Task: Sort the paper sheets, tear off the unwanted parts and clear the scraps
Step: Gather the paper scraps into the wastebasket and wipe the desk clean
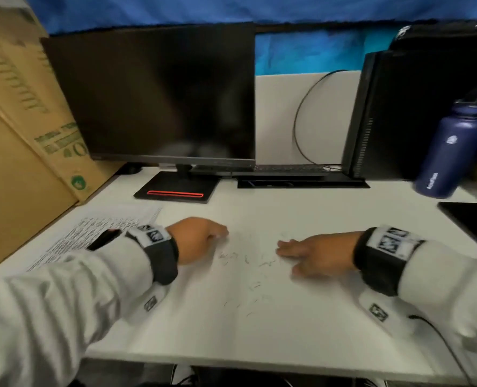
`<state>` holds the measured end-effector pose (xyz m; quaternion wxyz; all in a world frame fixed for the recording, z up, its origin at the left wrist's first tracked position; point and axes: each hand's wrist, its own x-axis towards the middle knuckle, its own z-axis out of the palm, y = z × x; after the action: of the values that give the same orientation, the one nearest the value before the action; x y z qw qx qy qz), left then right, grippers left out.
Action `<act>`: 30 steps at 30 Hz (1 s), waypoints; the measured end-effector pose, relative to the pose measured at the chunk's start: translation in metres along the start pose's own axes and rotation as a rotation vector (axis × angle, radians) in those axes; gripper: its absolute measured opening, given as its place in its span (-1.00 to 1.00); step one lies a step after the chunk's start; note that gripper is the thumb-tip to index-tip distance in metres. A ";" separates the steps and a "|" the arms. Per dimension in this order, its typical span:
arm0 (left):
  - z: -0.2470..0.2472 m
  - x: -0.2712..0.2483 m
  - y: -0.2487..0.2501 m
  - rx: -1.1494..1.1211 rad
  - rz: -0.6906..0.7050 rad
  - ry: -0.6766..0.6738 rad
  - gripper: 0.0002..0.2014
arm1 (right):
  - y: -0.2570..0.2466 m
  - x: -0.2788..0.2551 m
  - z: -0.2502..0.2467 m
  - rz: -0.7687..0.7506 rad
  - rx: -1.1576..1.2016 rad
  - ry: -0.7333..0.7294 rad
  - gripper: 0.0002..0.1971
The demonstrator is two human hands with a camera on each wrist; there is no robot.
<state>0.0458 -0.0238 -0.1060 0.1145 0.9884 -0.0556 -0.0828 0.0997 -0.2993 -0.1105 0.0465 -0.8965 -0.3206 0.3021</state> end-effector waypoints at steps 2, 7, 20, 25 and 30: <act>0.001 0.009 -0.002 0.085 -0.151 -0.030 -0.60 | 0.012 -0.020 0.002 -0.011 0.155 0.030 -0.52; 0.020 0.019 0.035 0.116 -0.154 -0.144 -0.57 | 0.057 -0.050 0.004 0.236 0.116 0.363 -0.62; 0.019 0.024 0.080 0.179 0.022 -0.202 -0.55 | 0.031 -0.036 0.026 0.091 0.062 0.172 -0.28; 0.041 -0.001 0.113 0.354 0.113 -0.314 -0.35 | 0.014 -0.009 0.012 0.117 -0.010 0.267 -0.20; 0.038 -0.019 0.092 0.346 0.294 -0.225 -0.57 | -0.007 0.003 0.007 0.108 -0.066 0.122 -0.16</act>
<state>0.0124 -0.1187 -0.1177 -0.0525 0.9591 -0.2245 -0.1642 0.0941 -0.2930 -0.1159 0.0199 -0.9303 -0.2780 0.2383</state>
